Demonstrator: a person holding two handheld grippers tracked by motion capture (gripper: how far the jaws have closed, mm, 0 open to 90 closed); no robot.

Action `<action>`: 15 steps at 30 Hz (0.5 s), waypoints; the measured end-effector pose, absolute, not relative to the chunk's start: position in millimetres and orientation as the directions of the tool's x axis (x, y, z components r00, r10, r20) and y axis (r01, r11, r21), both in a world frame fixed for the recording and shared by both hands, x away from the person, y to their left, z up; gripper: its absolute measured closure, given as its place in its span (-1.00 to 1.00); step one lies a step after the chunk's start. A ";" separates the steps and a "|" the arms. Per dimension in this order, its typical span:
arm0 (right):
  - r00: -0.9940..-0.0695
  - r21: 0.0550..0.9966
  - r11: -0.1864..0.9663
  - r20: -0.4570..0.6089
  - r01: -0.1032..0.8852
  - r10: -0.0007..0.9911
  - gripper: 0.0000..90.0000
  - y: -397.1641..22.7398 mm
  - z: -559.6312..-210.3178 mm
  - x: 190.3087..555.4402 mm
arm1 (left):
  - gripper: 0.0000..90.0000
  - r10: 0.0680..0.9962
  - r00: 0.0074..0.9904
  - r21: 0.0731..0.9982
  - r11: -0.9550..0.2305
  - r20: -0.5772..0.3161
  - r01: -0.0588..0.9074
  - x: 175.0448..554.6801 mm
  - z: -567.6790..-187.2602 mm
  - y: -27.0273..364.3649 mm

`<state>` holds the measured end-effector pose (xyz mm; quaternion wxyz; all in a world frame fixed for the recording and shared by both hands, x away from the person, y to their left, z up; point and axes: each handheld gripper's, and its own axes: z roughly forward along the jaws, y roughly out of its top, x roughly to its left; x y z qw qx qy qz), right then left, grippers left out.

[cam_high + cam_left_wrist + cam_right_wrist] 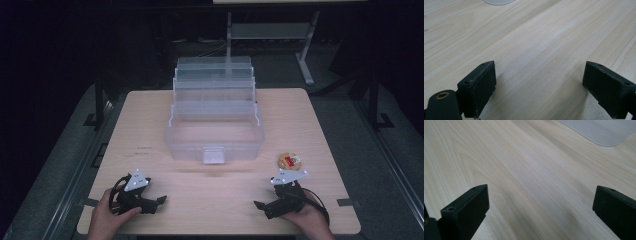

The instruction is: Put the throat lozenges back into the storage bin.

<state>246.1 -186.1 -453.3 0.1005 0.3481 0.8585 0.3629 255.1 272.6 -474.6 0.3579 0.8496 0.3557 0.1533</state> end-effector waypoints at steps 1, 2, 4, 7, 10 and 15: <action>-0.737 0.693 0.493 0.082 0.526 0.671 -0.99 -186.6 -452.9 246.6 | -0.76 0.714 0.700 0.717 -0.490 0.006 0.495 255.1 -474.6 272.6; -0.738 0.693 0.493 0.083 0.526 0.670 -0.99 -186.9 -452.7 246.9 | -0.76 0.714 0.700 0.717 -0.490 0.006 0.495 255.1 -474.6 272.6; -0.736 0.693 0.490 0.087 0.529 0.671 -0.99 -187.2 -451.9 246.9 | -0.76 0.714 0.700 0.717 -0.491 0.006 0.495 255.1 -474.6 272.6; -0.734 0.698 0.485 0.088 0.528 0.673 -0.99 -188.1 -450.1 247.2 | -0.76 0.714 0.700 0.717 -0.491 0.006 0.495 255.1 -474.6 272.6; -0.733 0.699 0.481 0.090 0.529 0.674 -0.99 -189.4 -448.7 248.0 | -0.76 0.714 0.700 0.717 -0.491 0.006 0.495 255.1 -474.6 272.6; -0.731 0.702 0.478 0.087 0.527 0.677 -0.99 -191.2 -447.0 249.4 | -0.76 0.714 0.700 0.718 -0.490 0.006 0.495 255.1 -474.7 272.6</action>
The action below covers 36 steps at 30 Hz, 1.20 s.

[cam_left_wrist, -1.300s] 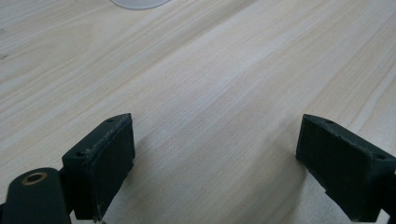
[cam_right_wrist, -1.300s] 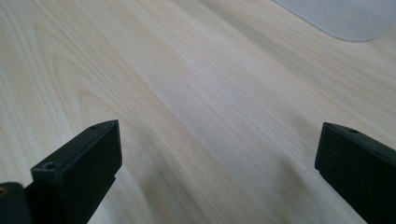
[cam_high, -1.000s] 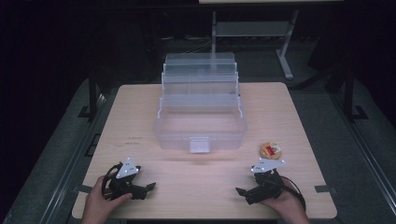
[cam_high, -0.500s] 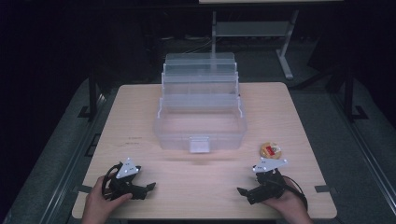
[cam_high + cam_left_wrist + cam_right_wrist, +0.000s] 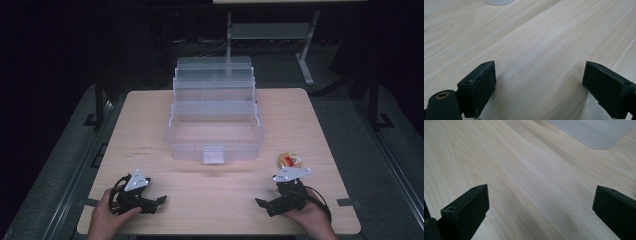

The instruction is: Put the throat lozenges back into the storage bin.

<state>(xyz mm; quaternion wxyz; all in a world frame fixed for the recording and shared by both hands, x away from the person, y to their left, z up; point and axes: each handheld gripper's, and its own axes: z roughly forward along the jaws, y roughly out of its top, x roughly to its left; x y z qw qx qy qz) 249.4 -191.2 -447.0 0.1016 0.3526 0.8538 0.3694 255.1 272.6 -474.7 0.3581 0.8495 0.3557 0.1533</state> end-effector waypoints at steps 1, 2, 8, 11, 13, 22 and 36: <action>-0.730 0.701 0.480 0.084 0.527 0.678 -0.99 -191.7 -446.4 250.0 | -0.76 0.714 0.700 0.717 -0.491 0.006 0.495 255.1 -474.6 272.6; -0.729 0.702 0.480 0.083 0.527 0.679 -0.99 -192.0 -446.2 250.4 | -0.76 0.714 0.700 0.717 -0.491 0.006 0.495 255.1 -474.6 272.6; -0.719 0.701 0.475 0.078 0.532 0.691 -0.99 -194.7 -443.0 253.9 | -0.76 0.714 0.700 0.717 -0.490 0.006 0.495 255.1 -474.6 272.5; -0.717 0.703 0.474 0.072 0.530 0.693 -0.99 -195.9 -442.3 255.7 | -0.76 0.714 0.700 0.717 -0.491 0.006 0.495 255.1 -474.6 272.6; -0.715 0.704 0.474 0.069 0.529 0.696 -0.99 -197.2 -441.4 257.0 | -0.76 0.714 0.700 0.717 -0.490 0.006 0.495 255.1 -474.6 272.6; -0.702 0.708 0.470 0.052 0.528 0.711 -0.99 -202.9 -438.4 262.6 | -0.76 0.715 0.699 0.718 -0.488 0.003 0.497 254.9 -474.7 272.4; -0.679 0.710 0.451 0.051 0.541 0.733 -0.99 -215.2 -435.3 271.7 | -0.76 0.716 0.698 0.718 -0.488 0.003 0.497 254.9 -474.7 272.4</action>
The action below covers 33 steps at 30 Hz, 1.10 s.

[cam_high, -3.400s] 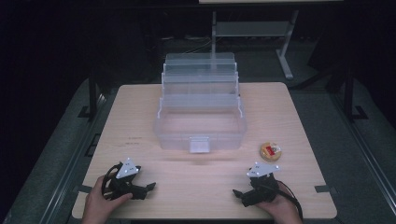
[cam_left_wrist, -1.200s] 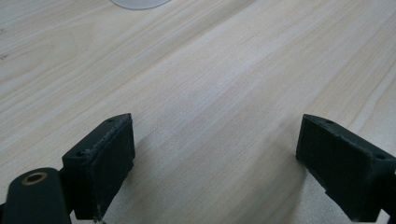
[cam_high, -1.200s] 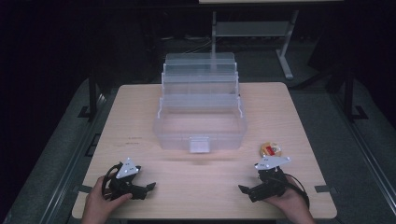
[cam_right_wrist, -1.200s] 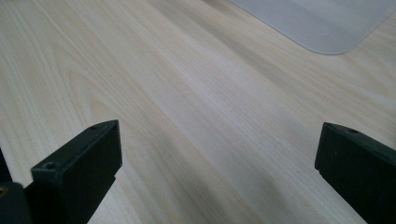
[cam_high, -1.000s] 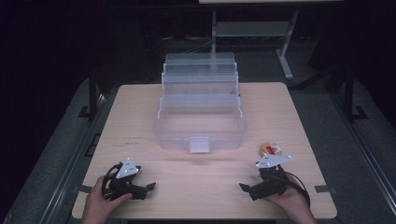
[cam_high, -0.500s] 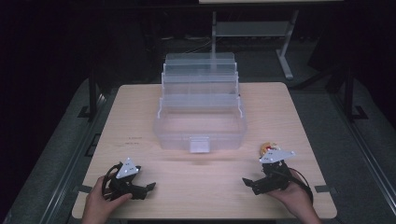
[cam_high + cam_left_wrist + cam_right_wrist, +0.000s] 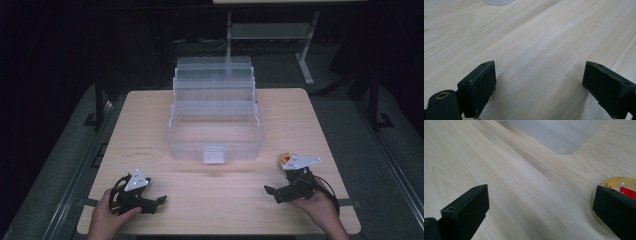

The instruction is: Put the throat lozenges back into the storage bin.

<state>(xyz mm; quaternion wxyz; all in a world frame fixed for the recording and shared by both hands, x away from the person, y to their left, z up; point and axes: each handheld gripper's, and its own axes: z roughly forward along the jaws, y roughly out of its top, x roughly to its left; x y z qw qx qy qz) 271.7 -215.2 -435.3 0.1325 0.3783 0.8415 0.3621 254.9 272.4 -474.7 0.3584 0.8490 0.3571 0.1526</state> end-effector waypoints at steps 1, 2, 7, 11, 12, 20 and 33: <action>-0.677 0.708 0.451 0.051 0.543 0.735 -0.99 -216.2 -435.3 272.3 | -0.76 0.716 0.699 0.718 -0.488 0.003 0.497 254.9 -474.7 272.4; -0.673 0.708 0.448 0.053 0.546 0.738 -0.99 -217.1 -435.2 272.9 | -0.76 0.715 0.699 0.718 -0.488 0.003 0.497 254.9 -474.7 272.4; -0.659 0.705 0.441 0.049 0.556 0.750 -0.99 -223.2 -433.4 278.3 | -0.76 0.716 0.698 0.718 -0.487 0.002 0.497 254.9 -474.7 272.3; -0.649 0.703 0.435 0.051 0.563 0.759 -0.99 -226.3 -432.8 280.7 | -0.76 0.716 0.698 0.718 -0.487 0.002 0.497 254.9 -474.7 272.3; -0.643 0.704 0.430 0.050 0.566 0.764 -0.99 -228.7 -432.5 282.8 | -0.76 0.715 0.699 0.718 -0.488 0.003 0.496 254.9 -474.7 272.4; -0.624 0.702 0.418 0.047 0.576 0.780 -0.99 -237.3 -430.9 290.5 | -0.76 0.714 0.700 0.718 -0.490 0.005 0.495 255.1 -474.6 272.5; -0.601 0.690 0.408 0.049 0.598 0.798 -0.99 -245.7 -432.2 301.3 | -0.76 0.714 0.701 0.715 -0.492 0.005 0.496 255.1 -474.4 272.6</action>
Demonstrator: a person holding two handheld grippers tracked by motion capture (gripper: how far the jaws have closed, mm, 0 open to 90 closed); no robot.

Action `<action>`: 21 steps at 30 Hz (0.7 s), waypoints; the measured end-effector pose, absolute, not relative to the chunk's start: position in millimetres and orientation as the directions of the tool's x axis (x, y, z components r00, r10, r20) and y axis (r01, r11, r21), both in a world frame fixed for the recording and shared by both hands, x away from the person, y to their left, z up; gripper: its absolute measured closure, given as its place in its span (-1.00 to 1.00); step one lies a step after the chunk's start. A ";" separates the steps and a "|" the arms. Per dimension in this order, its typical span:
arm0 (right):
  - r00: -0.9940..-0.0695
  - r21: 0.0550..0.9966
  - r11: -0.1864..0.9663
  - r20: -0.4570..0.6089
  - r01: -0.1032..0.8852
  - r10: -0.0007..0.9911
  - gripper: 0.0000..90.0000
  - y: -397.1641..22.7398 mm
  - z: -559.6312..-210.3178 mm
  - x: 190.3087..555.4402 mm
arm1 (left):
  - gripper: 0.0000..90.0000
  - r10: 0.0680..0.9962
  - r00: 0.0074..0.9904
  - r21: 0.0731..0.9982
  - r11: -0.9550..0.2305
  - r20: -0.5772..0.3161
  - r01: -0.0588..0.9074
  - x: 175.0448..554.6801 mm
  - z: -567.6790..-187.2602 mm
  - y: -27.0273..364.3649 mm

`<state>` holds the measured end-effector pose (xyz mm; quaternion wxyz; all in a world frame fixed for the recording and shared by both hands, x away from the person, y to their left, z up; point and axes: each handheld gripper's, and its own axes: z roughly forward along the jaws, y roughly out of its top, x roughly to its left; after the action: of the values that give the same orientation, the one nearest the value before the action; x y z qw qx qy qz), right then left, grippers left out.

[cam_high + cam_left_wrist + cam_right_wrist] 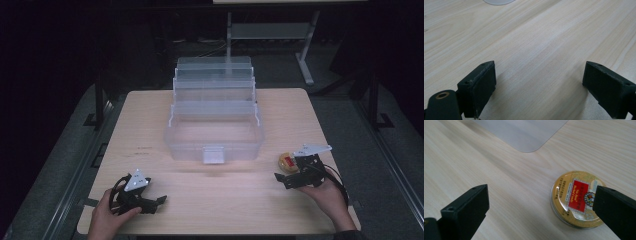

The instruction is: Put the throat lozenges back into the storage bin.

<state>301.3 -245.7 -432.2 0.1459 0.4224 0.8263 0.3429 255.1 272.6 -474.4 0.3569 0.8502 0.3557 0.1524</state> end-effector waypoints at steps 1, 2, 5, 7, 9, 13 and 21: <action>-0.601 0.690 0.408 0.049 0.598 0.798 -0.99 -245.7 -432.2 301.3 | -0.76 0.714 0.701 0.715 -0.492 0.005 0.496 255.1 -474.4 272.6; -0.599 0.690 0.408 0.045 0.597 0.800 -0.99 -246.1 -432.0 302.5 | -0.76 0.714 0.700 0.715 -0.492 0.005 0.497 255.0 -474.4 272.6; -0.588 0.688 0.405 0.041 0.603 0.808 -0.99 -248.0 -430.9 307.1 | -0.76 0.716 0.699 0.718 -0.488 0.003 0.496 255.0 -474.6 272.3; -0.578 0.689 0.397 0.040 0.607 0.815 -0.99 -249.0 -430.3 309.1 | -0.76 0.716 0.698 0.718 -0.488 0.003 0.497 255.0 -474.6 272.3; -0.574 0.687 0.394 0.041 0.610 0.818 -0.99 -249.8 -429.9 310.2 | -0.76 0.716 0.698 0.718 -0.488 0.003 0.497 255.0 -474.6 272.3; -0.557 0.688 0.380 0.043 0.618 0.829 -0.99 -253.3 -429.4 315.1 | -0.76 0.716 0.698 0.718 -0.488 0.003 0.497 255.0 -474.6 272.3; -0.522 0.677 0.357 0.047 0.644 0.852 -0.99 -258.1 -436.1 325.9 | -0.76 0.716 0.698 0.718 -0.488 0.003 0.497 255.0 -474.6 272.3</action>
<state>325.9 -258.1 -436.1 0.1585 0.4626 0.8082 0.3281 255.0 272.3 -474.6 0.3586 0.8489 0.3572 0.1525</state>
